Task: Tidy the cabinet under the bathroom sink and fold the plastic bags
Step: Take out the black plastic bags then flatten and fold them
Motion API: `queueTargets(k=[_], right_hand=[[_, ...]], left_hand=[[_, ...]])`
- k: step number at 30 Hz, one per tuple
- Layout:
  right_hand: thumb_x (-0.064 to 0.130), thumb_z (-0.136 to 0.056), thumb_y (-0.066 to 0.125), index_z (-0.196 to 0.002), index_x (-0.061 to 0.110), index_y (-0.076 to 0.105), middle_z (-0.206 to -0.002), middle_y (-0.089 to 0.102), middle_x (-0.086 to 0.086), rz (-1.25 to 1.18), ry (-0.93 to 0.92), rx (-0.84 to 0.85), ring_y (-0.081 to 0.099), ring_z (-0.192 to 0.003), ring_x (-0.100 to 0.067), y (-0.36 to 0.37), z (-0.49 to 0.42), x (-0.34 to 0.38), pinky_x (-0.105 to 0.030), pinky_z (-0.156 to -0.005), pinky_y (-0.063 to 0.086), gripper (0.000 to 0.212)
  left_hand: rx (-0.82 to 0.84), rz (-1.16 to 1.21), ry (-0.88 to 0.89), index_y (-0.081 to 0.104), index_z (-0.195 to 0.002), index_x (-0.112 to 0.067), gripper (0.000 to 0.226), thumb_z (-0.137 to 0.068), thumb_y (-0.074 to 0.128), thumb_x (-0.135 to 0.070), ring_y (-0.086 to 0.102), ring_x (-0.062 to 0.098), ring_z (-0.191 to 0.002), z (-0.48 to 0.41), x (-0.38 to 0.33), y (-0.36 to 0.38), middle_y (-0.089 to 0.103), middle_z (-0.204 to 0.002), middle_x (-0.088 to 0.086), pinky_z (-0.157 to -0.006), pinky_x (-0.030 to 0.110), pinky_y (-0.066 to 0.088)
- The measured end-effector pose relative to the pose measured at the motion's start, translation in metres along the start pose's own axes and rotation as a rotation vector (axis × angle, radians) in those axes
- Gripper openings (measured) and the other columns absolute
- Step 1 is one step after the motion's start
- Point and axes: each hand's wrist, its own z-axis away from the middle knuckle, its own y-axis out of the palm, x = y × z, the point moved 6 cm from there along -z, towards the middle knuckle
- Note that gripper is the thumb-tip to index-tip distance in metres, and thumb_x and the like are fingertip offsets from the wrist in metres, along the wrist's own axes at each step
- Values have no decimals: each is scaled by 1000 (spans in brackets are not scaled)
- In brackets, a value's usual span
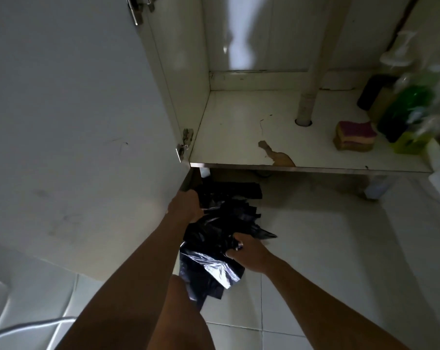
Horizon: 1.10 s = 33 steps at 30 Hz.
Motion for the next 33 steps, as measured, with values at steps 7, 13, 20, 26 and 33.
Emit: queueTargets(k=[7,13,20,26,33], right_hand=[[26,-90,59,-107,8,67,-95,71,-9,129,30,57,67,-89,-23,7,-1,-16,-33,-77,52,26],[30,-89,57,-124,11,60,-126,62,-13,300,66,165,59,-117,-33,39,0,-15,-36,-93,51,40],[62,-83,51,-139,19,52,-140,56,-10,151,112,160,55,-125,-32,73,-10,0,-38,-104,45,71],[71,-71,72,-119,24,59,-99,73,0,-108,136,256,68,-74,-10,34,10,7,-24,-66,53,68],[38,-75,86,-108,17,68,-90,71,-1,-358,-134,-47,68,-79,-9,-68,24,58,-25,-72,56,43]], left_hand=[[-313,167,-134,67,-106,-5,25,-92,62,-25,66,38,-99,12,-6,-29,67,-108,20,-82,39,53],[-662,323,-131,74,-101,-11,23,-97,55,-22,66,42,-99,38,-21,-92,69,-102,23,-81,41,52],[-971,620,15,78,-94,-20,17,-89,66,-31,72,25,-87,56,-31,-152,77,-93,5,-80,33,57],[-1107,646,187,74,-90,-16,24,-94,56,-32,70,18,-75,62,-41,-169,75,-86,1,-70,31,56],[-1164,618,304,76,-85,-22,21,-90,58,-33,66,6,-70,82,-90,-213,74,-81,-8,-65,19,47]])
